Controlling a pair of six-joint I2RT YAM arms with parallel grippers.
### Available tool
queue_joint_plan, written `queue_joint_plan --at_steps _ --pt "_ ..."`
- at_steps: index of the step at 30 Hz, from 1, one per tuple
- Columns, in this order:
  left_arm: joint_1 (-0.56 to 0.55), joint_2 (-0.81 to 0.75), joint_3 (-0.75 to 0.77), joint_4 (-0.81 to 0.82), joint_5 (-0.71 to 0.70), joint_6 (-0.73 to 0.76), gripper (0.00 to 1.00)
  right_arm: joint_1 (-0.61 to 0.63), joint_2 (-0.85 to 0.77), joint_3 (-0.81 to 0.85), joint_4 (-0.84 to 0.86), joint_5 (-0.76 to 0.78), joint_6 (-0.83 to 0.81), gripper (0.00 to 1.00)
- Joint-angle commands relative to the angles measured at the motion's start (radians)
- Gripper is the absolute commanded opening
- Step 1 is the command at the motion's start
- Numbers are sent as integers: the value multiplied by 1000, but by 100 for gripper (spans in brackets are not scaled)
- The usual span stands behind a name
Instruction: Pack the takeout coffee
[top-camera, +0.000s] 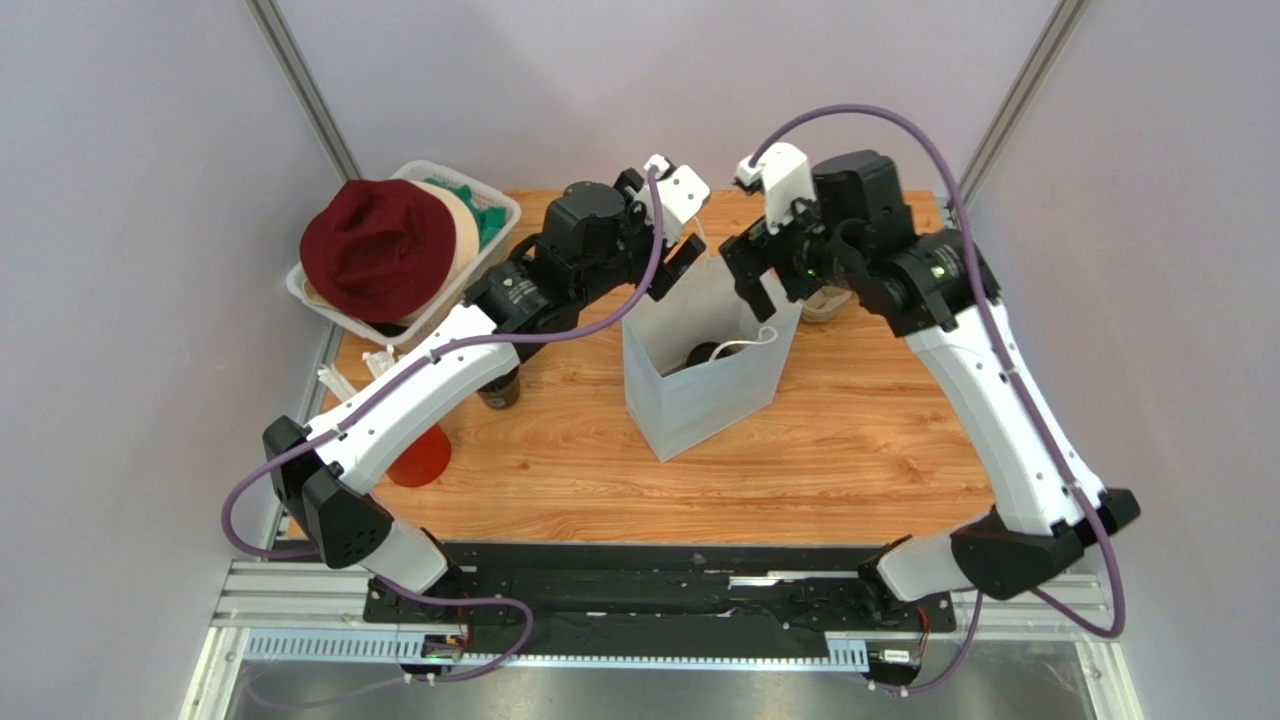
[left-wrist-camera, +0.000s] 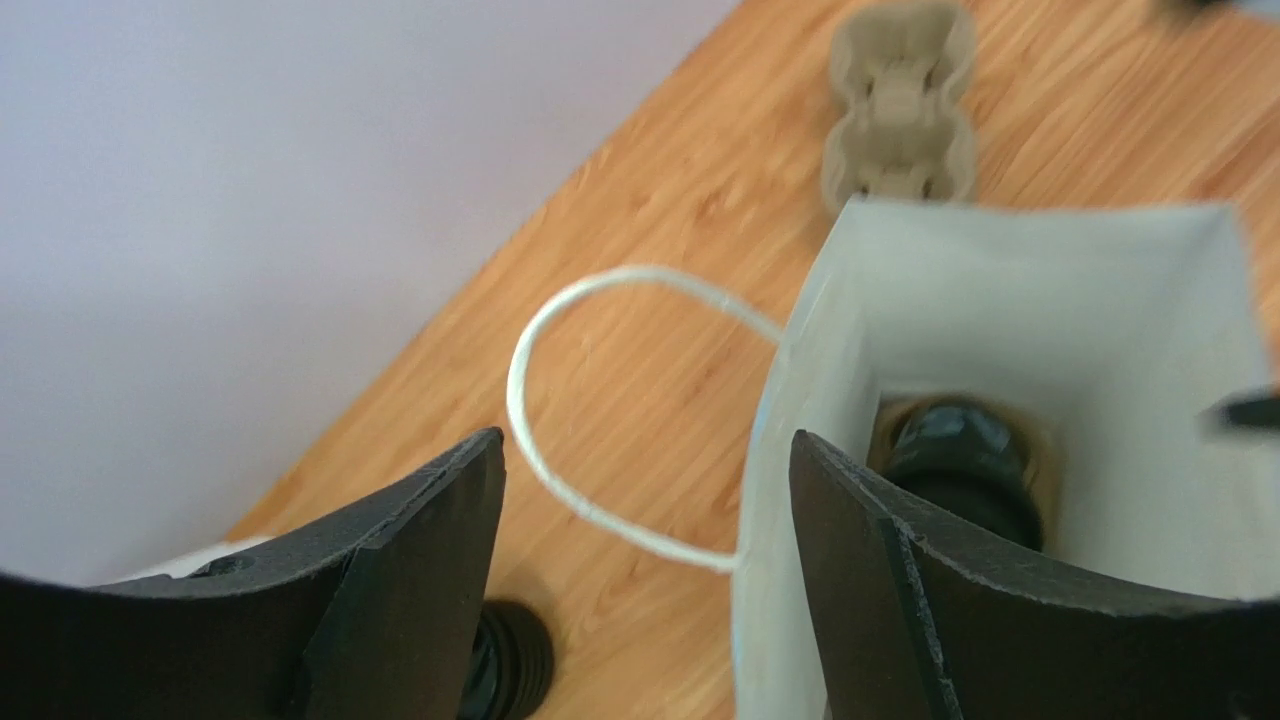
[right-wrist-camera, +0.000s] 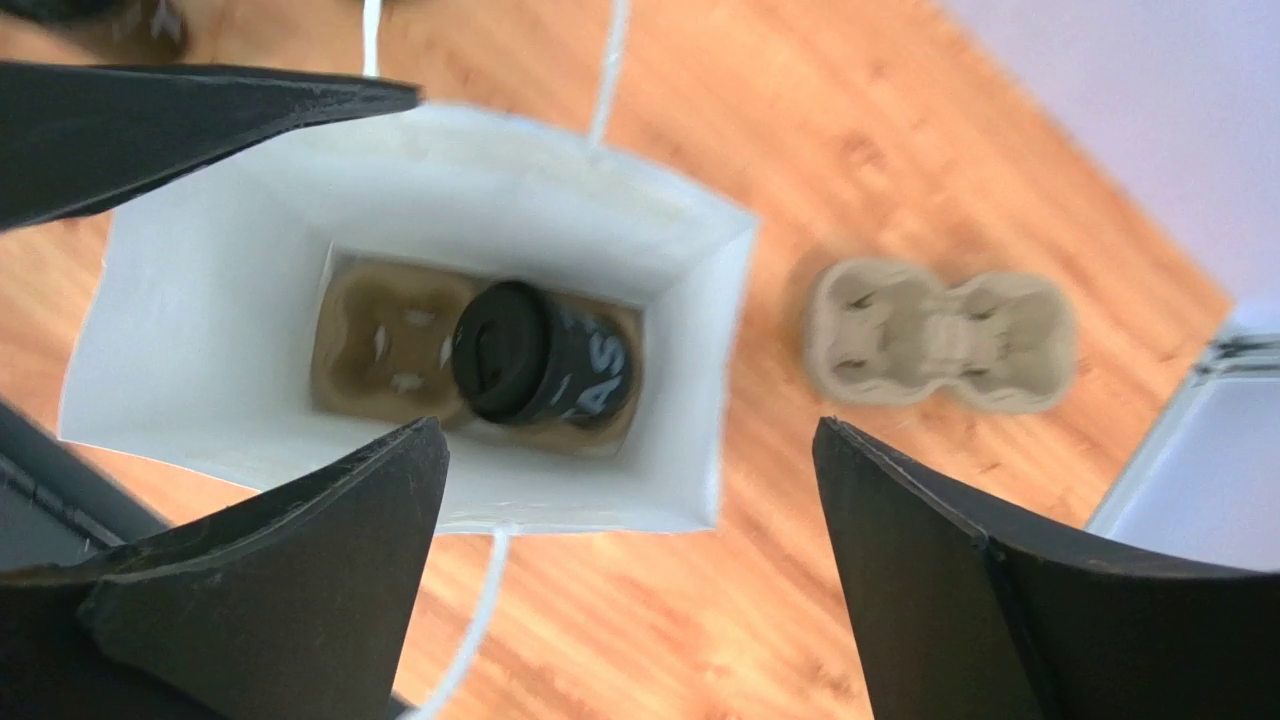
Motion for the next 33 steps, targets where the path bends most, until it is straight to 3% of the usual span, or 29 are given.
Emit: queue_joint_plan --at_steps 1,8,15,19,27,33 --pt "31 -29 -26 -193 -38 37 79 -54 -123 -26 178 8 13 97" --pt "84 -149 -116 -303 -20 43 84 -187 -231 -167 270 -65 36 95" --pt "274 -273 -169 -335 43 21 90 -306 -297 -357 393 -93 95 95" --pt "322 -342 -196 -343 87 26 91 -358 -303 -434 449 -134 143 96" --pt "344 -365 -203 -343 108 35 94 -361 -292 -534 514 -249 184 96" --pt "424 -373 -141 -381 141 31 96 -361 -335 -606 584 -357 216 96"
